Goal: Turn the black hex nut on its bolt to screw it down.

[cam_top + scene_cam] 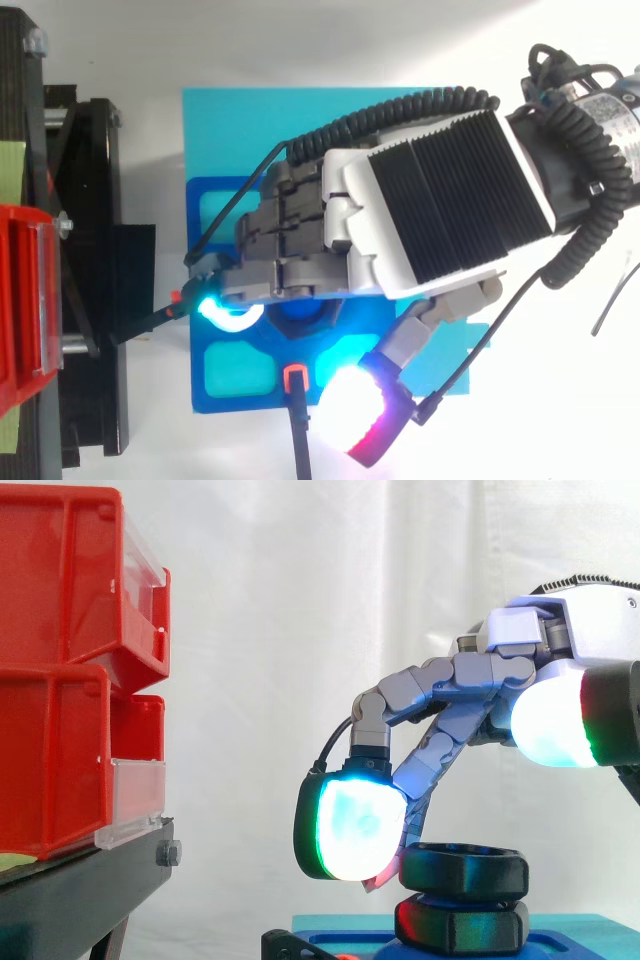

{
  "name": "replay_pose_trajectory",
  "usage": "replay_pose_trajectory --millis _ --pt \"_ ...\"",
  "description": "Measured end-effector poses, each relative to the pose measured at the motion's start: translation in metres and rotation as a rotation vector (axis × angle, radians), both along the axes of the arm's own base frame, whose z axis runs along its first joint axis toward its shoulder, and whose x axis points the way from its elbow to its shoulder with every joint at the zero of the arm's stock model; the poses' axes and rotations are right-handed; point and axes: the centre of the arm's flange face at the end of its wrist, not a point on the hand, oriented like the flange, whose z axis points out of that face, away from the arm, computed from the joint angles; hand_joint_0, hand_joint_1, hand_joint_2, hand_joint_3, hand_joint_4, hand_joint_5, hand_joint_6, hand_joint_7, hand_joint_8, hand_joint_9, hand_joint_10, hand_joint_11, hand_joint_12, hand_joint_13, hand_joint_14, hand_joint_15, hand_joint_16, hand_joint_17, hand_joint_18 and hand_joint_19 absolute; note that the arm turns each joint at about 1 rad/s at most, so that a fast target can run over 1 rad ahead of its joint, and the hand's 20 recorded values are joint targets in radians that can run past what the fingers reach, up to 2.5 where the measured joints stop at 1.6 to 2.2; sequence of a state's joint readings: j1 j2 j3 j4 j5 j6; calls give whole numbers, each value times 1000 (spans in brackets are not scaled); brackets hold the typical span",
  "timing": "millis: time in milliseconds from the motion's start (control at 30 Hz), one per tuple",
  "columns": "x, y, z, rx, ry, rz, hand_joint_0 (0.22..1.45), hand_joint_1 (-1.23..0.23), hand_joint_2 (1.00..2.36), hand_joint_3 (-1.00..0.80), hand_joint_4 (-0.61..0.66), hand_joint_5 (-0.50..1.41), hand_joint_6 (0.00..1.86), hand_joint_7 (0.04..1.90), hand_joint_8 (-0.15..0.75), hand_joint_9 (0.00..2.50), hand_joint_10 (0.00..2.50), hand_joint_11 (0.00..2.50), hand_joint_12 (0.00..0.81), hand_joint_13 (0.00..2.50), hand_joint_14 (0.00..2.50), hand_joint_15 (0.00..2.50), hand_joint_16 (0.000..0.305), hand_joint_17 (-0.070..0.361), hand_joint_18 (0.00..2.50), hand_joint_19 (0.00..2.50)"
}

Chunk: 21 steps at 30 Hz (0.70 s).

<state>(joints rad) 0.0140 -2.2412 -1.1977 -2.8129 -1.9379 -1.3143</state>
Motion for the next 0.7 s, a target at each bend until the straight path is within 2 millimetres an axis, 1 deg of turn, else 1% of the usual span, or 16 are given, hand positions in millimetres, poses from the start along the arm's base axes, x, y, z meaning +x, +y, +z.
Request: replay_pose_trajectory --millis 200,700 --pt "-1 -8 0 1 -2 3 493 -297 1000 -500 333 -142 513 1123 373 795 12 562 399 837 9 272 55 125 915 370" --pt "-9 -36 0 2 5 4 493 -300 1000 -500 332 -140 507 1136 373 795 14 553 398 841 9 271 56 125 921 377"
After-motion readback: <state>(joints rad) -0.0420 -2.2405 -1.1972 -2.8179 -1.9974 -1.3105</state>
